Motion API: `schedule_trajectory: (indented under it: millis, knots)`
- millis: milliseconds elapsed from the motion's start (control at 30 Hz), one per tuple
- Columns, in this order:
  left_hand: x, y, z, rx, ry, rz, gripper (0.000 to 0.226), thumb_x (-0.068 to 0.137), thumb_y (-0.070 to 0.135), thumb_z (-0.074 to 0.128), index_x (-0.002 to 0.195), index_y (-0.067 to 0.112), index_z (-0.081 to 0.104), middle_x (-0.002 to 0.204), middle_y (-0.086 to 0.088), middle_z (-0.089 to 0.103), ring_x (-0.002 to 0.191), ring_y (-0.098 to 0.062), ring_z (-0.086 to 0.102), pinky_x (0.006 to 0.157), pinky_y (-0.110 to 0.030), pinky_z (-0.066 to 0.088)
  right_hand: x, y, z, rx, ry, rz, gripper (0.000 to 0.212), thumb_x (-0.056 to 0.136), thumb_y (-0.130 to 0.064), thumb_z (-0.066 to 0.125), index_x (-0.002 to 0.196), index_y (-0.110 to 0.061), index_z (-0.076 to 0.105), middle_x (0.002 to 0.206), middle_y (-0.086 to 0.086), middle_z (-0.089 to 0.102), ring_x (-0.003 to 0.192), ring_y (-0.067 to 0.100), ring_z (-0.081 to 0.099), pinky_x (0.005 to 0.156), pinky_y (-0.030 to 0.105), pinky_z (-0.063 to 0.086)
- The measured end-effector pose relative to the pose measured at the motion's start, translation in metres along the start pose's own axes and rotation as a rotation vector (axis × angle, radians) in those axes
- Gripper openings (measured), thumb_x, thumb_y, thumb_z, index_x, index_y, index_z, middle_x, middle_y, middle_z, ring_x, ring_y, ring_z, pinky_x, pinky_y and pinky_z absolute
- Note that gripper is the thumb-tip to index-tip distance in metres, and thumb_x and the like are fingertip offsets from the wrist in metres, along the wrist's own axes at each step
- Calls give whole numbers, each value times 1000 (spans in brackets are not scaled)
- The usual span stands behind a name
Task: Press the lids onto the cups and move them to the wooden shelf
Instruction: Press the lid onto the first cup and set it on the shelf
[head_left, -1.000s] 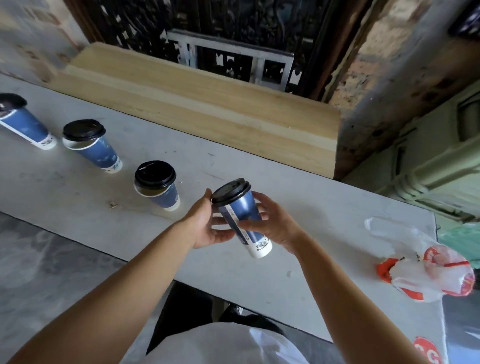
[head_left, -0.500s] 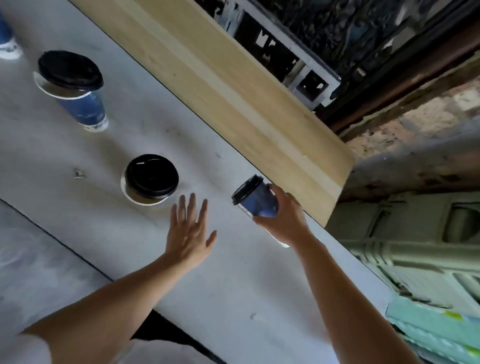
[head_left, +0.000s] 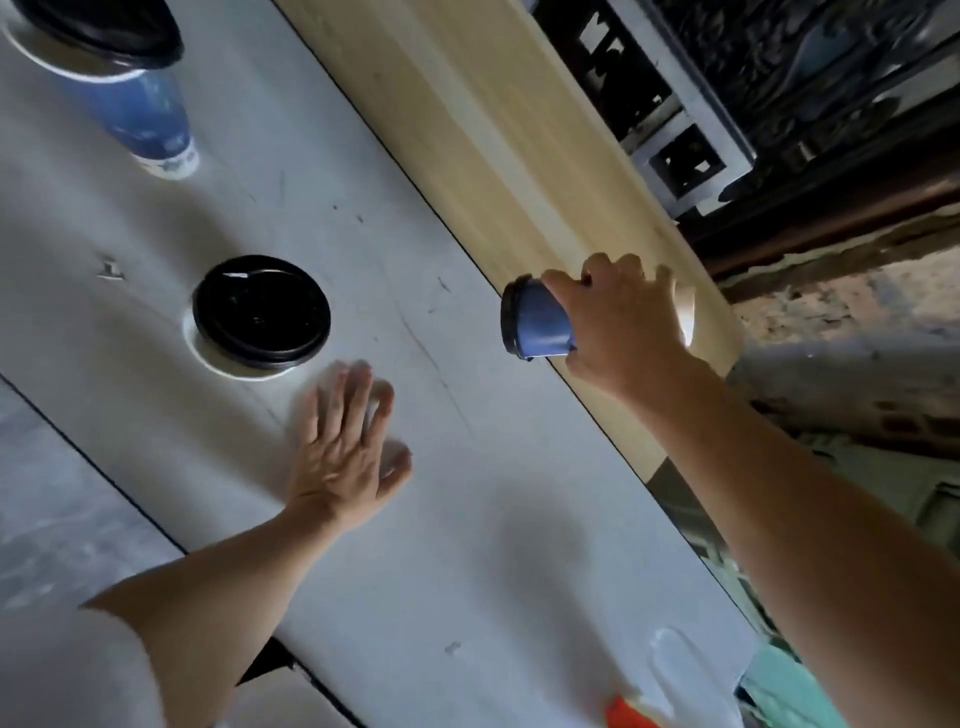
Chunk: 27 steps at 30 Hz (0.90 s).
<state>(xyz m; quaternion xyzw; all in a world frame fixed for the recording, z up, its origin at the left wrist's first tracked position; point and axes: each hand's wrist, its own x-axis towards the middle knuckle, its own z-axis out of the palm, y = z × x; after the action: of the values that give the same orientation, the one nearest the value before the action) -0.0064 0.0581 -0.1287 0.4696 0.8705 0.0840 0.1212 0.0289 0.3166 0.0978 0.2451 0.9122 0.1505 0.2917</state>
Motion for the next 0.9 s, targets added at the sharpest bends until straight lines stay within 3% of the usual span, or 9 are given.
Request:
schedule_trajectory:
  millis: [200,333,400,567,667,800,900]
  knots:
    - [-1,4,4,-19,141,-87,72,85,49,42,147,12,50,165,-14,31,151,-40,29,121,-59,21,-15,18,-15,-329,56,-7,64,76,-27,72,135,-30,47,132,10,48,127,37,40,110,60,28]
    - [-4,27,11,-62,166,-332,71,87,45,40,154,21,39,171,-11,13,156,-44,9,123,-61,-9,-33,24,-9,-500,45,-2,57,77,-32,72,130,-28,52,132,12,48,129,39,38,115,68,17]
    - [-5,36,14,-63,176,-392,73,86,45,37,155,22,37,172,-11,7,156,-45,3,122,-60,-14,-39,20,-5,-543,41,-23,56,77,-33,71,130,-27,52,132,13,48,129,41,38,115,70,13]
    - [-4,32,16,-82,195,-406,77,82,50,39,154,22,40,172,-9,10,156,-44,2,123,-62,-10,-39,-19,3,-486,10,-163,58,78,-32,70,132,-27,52,132,10,48,129,40,39,115,69,12]
    - [-5,33,16,-72,174,-427,76,83,51,39,153,23,43,172,-8,13,156,-44,3,124,-60,-12,-24,-44,-6,-438,126,-239,64,74,-29,73,134,-26,50,134,11,48,126,40,40,115,69,14]
    - [-3,32,18,-68,163,-437,74,85,54,36,153,25,44,171,-8,18,156,-42,6,124,-62,-3,-6,-58,-18,-470,255,-221,71,73,-29,75,139,-25,47,136,13,47,126,41,40,115,68,17]
    - [-3,33,21,-74,184,-435,73,85,53,38,152,25,47,169,-8,23,156,-42,8,123,-64,2,1,-55,-22,-556,247,-138,65,78,-26,70,139,-20,47,135,16,46,125,43,40,113,65,21]
